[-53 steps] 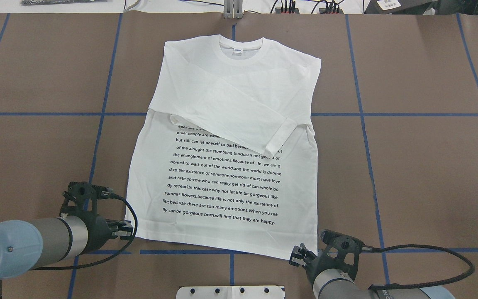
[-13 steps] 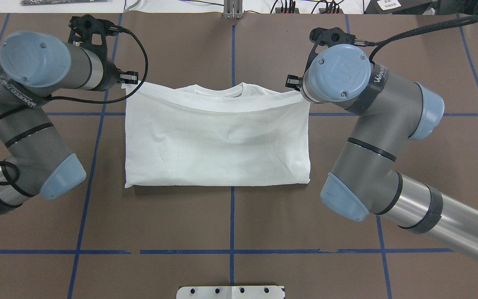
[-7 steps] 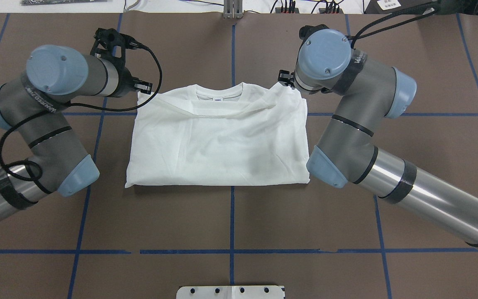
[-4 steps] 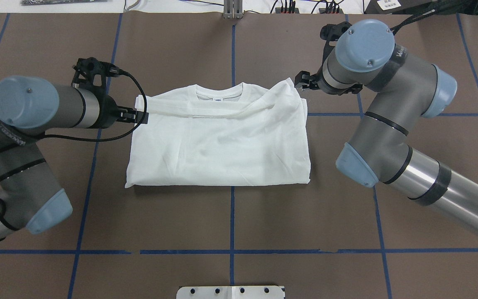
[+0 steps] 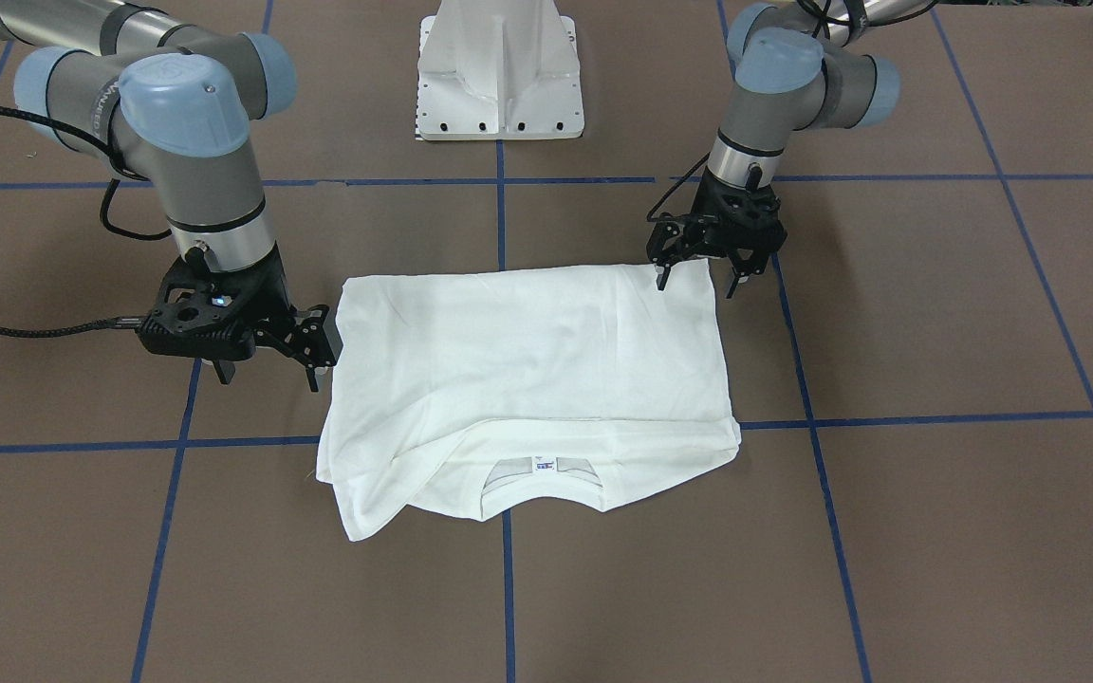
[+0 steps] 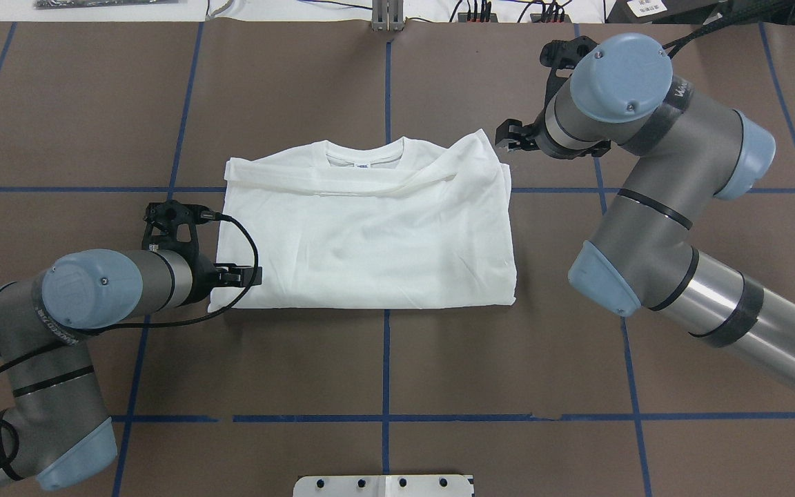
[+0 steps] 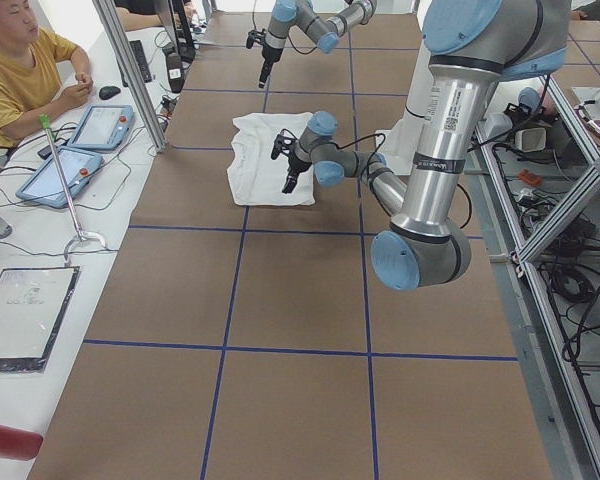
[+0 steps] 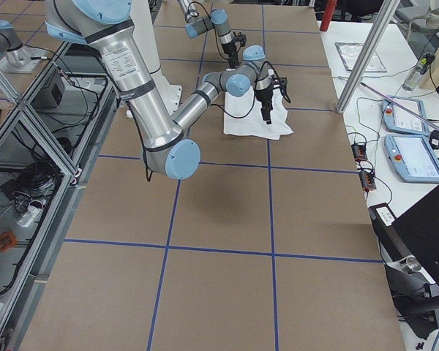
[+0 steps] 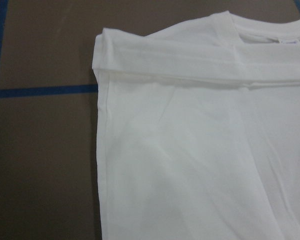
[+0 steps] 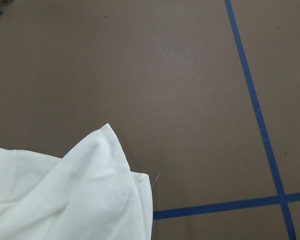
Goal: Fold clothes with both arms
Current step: 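Grasp the folded shirt's edge nearest the robot with the left gripper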
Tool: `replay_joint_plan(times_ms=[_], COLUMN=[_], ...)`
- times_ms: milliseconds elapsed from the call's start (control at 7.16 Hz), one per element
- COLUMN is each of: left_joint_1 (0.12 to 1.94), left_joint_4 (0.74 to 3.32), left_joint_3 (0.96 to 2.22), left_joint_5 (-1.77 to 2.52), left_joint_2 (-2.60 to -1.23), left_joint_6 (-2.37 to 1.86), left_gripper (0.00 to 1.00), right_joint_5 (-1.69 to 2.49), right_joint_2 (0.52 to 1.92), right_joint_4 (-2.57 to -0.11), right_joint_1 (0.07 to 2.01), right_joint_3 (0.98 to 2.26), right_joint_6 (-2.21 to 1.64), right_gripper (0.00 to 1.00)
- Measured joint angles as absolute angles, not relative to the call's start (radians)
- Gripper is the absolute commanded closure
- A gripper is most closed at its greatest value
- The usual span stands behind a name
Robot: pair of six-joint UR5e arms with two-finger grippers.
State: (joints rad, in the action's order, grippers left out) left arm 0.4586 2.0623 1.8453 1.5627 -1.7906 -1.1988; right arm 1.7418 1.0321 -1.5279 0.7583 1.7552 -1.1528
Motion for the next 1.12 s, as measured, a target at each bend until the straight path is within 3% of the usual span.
replay_joint_plan(times_ms=[140,419,1117], left_joint_1=[0.437,0.386,0.411], left_joint_4=[2.062,2.061,2.029], left_joint_3=[1.845,1.844,1.944], left_joint_5=[1.56,1.556,1.559], left_joint_2=[-1.784,-1.773,-1.733], left_joint_6=[-1.218,-1.282,-1.258], left_gripper=[0.29,1.0,1.0], right_joint_5=[1.741,1.741,1.743], right_joint_2=[1.033,1.034,1.033], right_joint_4=[-1.528,-1.528,-1.527], right_joint_1=[0.758,0.758,0.757], right_joint_3=[1.757,1.759,1.76], right_joint_6=[-1.154,-1.155,-1.159], right_gripper=[0.0,0.0,0.0])
